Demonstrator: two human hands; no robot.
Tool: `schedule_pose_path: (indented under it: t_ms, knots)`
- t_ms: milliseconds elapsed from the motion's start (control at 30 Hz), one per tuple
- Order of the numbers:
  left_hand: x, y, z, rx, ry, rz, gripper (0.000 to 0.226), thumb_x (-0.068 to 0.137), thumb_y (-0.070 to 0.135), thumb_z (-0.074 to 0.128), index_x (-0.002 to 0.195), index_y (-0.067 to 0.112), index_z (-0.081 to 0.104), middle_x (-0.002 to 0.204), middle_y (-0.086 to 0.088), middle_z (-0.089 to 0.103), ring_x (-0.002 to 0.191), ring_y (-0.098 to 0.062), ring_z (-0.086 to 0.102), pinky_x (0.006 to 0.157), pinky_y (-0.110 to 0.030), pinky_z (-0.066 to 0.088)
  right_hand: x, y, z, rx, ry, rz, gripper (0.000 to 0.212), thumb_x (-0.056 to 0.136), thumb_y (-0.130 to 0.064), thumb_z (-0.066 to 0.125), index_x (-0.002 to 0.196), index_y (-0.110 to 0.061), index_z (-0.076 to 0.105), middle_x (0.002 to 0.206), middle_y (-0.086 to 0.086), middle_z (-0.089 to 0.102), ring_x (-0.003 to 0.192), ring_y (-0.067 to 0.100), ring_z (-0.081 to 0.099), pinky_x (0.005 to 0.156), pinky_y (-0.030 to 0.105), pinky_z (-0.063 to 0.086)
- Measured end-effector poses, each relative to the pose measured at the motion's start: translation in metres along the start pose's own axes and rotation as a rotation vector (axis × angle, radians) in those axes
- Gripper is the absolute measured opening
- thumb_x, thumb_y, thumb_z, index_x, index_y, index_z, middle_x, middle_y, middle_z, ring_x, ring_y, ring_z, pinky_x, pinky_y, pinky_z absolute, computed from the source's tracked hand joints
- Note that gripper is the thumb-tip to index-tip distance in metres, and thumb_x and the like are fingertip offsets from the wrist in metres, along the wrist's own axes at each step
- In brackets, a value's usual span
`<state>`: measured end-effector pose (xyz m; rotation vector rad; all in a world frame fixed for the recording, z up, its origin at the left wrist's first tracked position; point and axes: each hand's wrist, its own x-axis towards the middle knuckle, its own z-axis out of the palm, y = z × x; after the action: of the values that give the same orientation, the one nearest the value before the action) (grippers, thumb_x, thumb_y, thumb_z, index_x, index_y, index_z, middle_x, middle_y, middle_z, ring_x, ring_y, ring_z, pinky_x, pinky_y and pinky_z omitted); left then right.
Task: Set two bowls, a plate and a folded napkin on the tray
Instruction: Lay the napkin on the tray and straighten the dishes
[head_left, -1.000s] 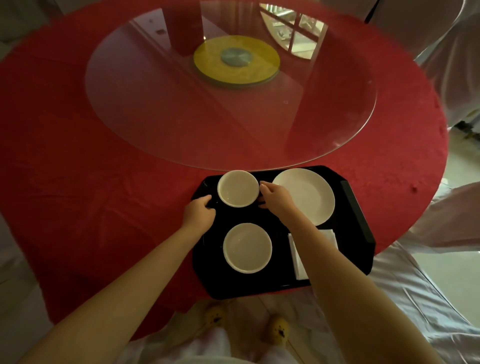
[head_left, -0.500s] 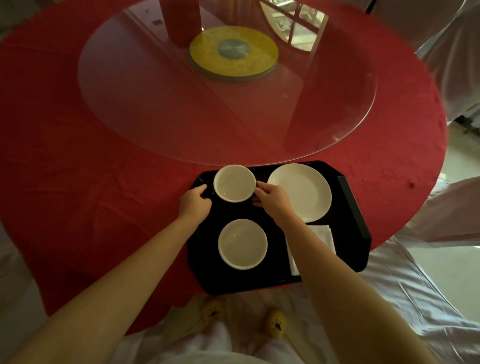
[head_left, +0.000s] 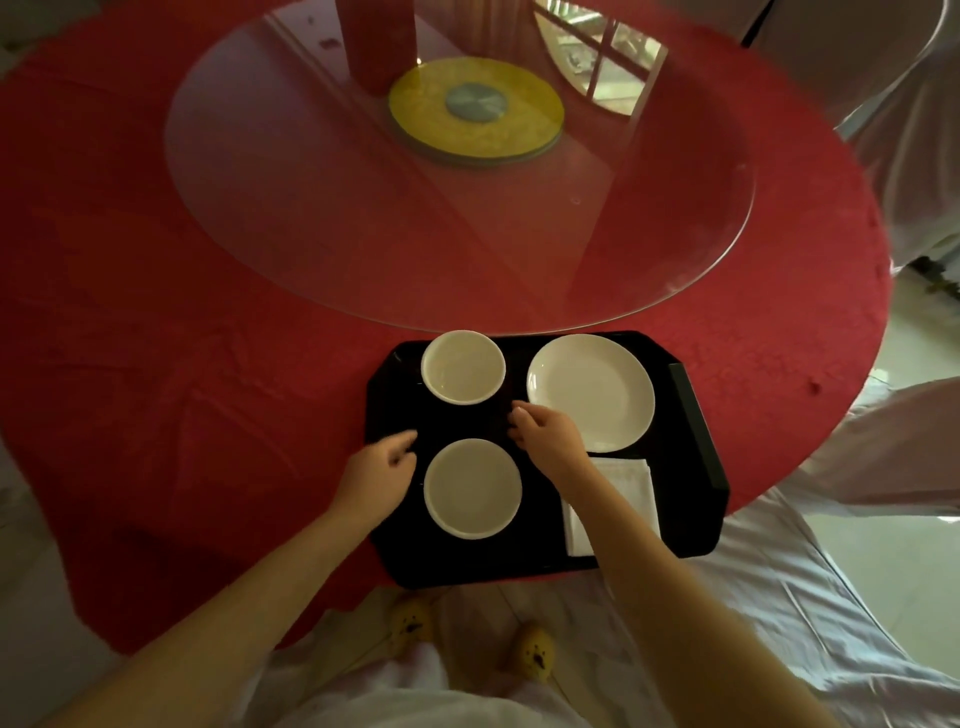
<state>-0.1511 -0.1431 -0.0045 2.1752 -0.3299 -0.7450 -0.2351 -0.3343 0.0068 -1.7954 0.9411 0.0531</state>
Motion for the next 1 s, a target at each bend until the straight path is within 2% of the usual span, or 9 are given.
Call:
schedule_pose_path:
  t_ms: [33,100,167,200,267,367,600,733,1000]
  knots:
    - [-0.011,-0.004,0.005,0.020,-0.025,0.015,0.037,0.092,0.017,0.048,0.129,0.013,0.051,0.134,-0.007,0.055,0.125,-0.020,0.049,0.100,-0.028,0.037,-0.008,0.003,0.000,-0.063,-0.014,-0.003,0.034,0.095,-0.020,0.043,0.122,-0.005,0.059,0.103,0.016,0.070,0.085,0.024,0.065,0.082,0.036,0.054]
    - [-0.027,-0.008,0.013,0.020,-0.027,0.030,0.036,0.093,0.027,0.047,0.127,0.015,0.054,0.131,-0.004,0.057,0.122,-0.019,0.051,0.096,-0.026,0.039,-0.020,0.008,-0.001,-0.171,-0.045,-0.014,0.034,0.095,-0.023,0.043,0.097,0.003,0.065,0.077,0.021,0.064,0.063,0.019,0.050,0.059,0.029,0.040]
    - [-0.033,-0.006,0.018,-0.005,0.018,0.033,0.038,0.093,0.032,0.047,0.126,0.015,0.055,0.129,-0.003,0.059,0.120,-0.018,0.053,0.092,-0.023,0.041,-0.031,0.010,-0.002,-0.236,-0.069,-0.018,0.039,0.095,-0.024,0.043,0.069,0.002,0.056,0.057,0.011,0.048,0.052,0.017,0.040,0.053,0.029,0.031]
    - [-0.034,-0.005,0.019,-0.011,0.042,0.037,0.038,0.092,0.032,0.048,0.125,0.015,0.055,0.128,-0.003,0.060,0.119,-0.018,0.053,0.091,-0.023,0.041,-0.036,0.011,-0.002,-0.254,-0.083,-0.033,0.039,0.095,-0.024,0.044,0.065,-0.001,0.055,0.055,0.008,0.049,0.052,0.018,0.043,0.052,0.029,0.031]
    - [-0.035,-0.002,0.023,-0.011,0.078,0.042,0.037,0.092,0.030,0.049,0.126,0.014,0.055,0.129,-0.004,0.059,0.119,-0.018,0.053,0.090,-0.022,0.040,-0.042,0.012,-0.001,-0.268,-0.122,-0.075,0.034,0.095,-0.023,0.044,0.084,-0.003,0.069,0.071,0.014,0.065,0.066,0.027,0.058,0.058,0.029,0.038]
    - [-0.038,-0.001,0.027,-0.009,0.104,0.030,0.036,0.093,0.026,0.048,0.126,0.015,0.055,0.129,-0.004,0.059,0.120,-0.019,0.053,0.090,-0.022,0.039,-0.049,0.012,-0.003,-0.256,-0.127,-0.111,0.030,0.096,-0.024,0.045,0.108,-0.010,0.069,0.095,0.015,0.071,0.088,0.028,0.064,0.070,0.034,0.048]
    - [-0.040,-0.001,0.028,-0.022,0.116,0.025,0.034,0.092,0.021,0.049,0.124,0.015,0.056,0.127,-0.004,0.061,0.118,-0.019,0.054,0.090,-0.024,0.041,-0.046,0.017,-0.005,-0.232,-0.133,-0.125,0.030,0.095,-0.024,0.046,0.105,-0.009,0.070,0.093,0.017,0.071,0.081,0.028,0.063,0.062,0.028,0.042]
    - [-0.042,0.000,0.029,-0.038,0.120,0.022,0.033,0.092,0.021,0.050,0.124,0.015,0.057,0.126,-0.004,0.062,0.118,-0.018,0.054,0.092,-0.026,0.043,-0.044,0.020,-0.005,-0.221,-0.138,-0.126,0.030,0.095,-0.025,0.045,0.106,-0.012,0.070,0.090,0.015,0.071,0.064,0.011,0.053,0.053,0.020,0.039]
    - [-0.041,-0.002,0.031,-0.027,0.128,0.008,0.034,0.092,0.021,0.050,0.125,0.014,0.056,0.128,-0.004,0.060,0.119,-0.020,0.053,0.095,-0.028,0.042,-0.043,0.026,-0.004,-0.194,-0.131,-0.138,0.029,0.096,-0.025,0.046,0.109,-0.014,0.070,0.082,0.010,0.068,0.067,0.013,0.054,0.053,0.018,0.040]
